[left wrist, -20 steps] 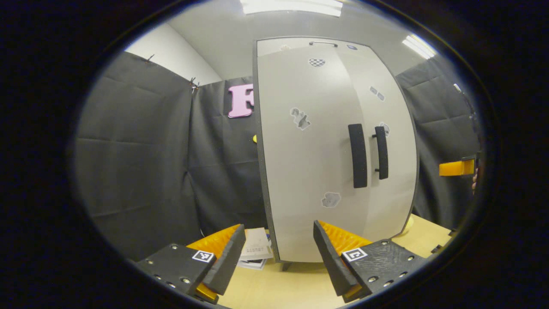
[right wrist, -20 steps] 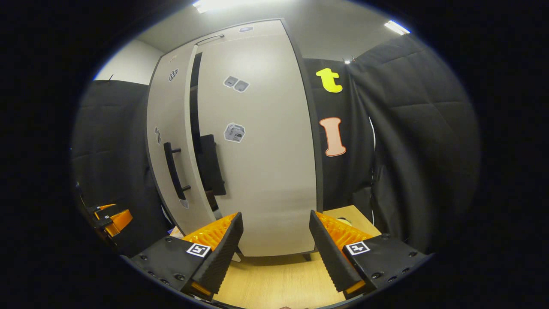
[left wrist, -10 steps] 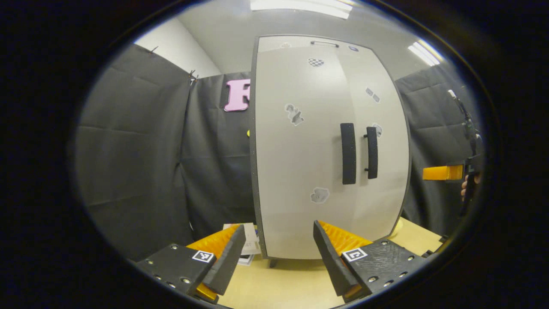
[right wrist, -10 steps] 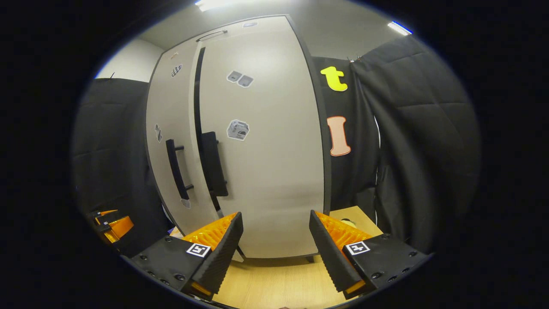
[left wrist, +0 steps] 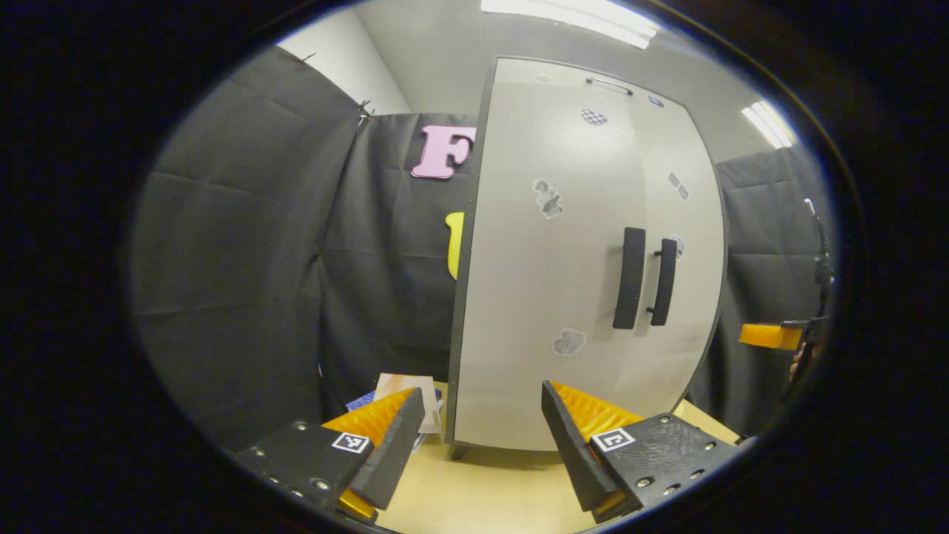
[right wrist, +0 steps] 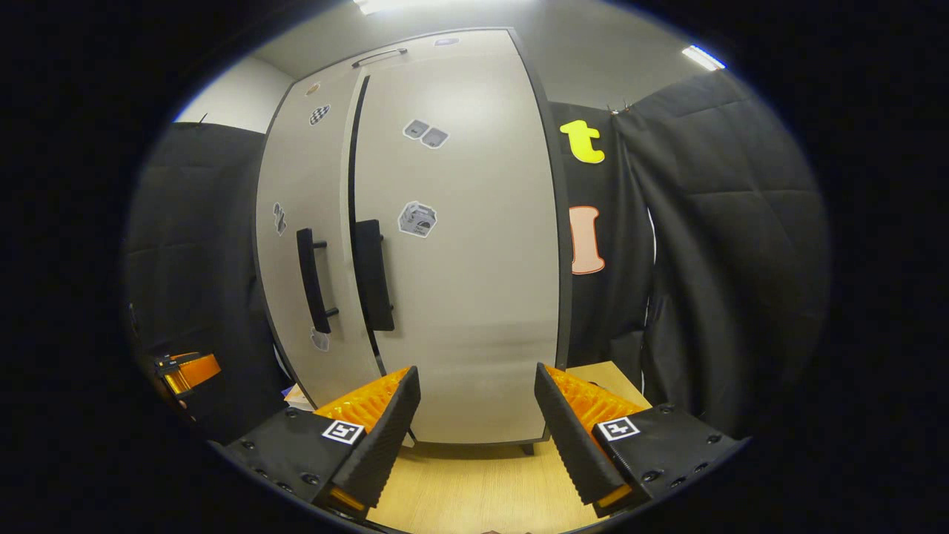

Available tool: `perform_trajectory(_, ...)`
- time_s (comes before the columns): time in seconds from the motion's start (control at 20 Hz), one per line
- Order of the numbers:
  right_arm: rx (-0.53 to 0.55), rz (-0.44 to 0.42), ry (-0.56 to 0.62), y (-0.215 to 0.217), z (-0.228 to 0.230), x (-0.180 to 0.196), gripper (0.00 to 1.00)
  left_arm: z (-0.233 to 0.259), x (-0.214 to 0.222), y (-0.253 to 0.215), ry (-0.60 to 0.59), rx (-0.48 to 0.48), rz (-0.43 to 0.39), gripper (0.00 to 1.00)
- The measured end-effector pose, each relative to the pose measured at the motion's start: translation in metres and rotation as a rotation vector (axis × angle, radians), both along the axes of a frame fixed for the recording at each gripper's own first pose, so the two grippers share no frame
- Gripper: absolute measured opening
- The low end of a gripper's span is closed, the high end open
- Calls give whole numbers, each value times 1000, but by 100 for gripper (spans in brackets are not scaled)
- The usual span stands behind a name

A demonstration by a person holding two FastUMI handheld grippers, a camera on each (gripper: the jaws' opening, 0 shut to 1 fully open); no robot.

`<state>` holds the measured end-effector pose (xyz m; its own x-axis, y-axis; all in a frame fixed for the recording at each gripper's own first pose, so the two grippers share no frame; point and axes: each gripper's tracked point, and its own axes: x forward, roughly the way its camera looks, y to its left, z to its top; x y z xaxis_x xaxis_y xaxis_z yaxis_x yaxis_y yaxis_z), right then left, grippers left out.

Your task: Grab one shoe with the right hand and put it into the shoe cabinet, grab the other shoe with the left hand and put it into the shoe cabinet; then close the right door with the right hand and the left door with the left hand.

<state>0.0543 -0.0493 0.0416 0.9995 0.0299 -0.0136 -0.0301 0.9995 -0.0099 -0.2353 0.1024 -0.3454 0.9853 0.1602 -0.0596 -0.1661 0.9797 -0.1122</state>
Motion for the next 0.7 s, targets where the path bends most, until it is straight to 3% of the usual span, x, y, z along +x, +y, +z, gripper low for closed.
perform_trajectory(0.05,3,-6,-1,-2,0,0,98,-1,0,0,3,-2,-3,92)
perform_trajectory(0.1,9,-6,6,-1,-1,2,98,0,-3,1,9,15,2,85)
perform_trajectory(0.15,15,2,16,1,-3,2,98,2,-5,4,8,45,17,99)
perform_trajectory(0.25,14,18,24,6,-2,3,98,1,-6,11,8,83,34,98)
perform_trajectory(0.45,35,66,72,19,-9,5,98,0,-11,-6,-4,19,-4,99)
perform_trajectory(0.6,-4,90,113,24,-17,5,98,-2,-18,-6,-19,-15,24,99)
perform_trajectory(0.65,-26,100,130,27,-22,5,98,-4,-22,-6,-17,-26,39,92)
perform_trajectory(0.7,-43,107,151,28,-26,5,98,-5,-26,-5,-14,-26,53,92)
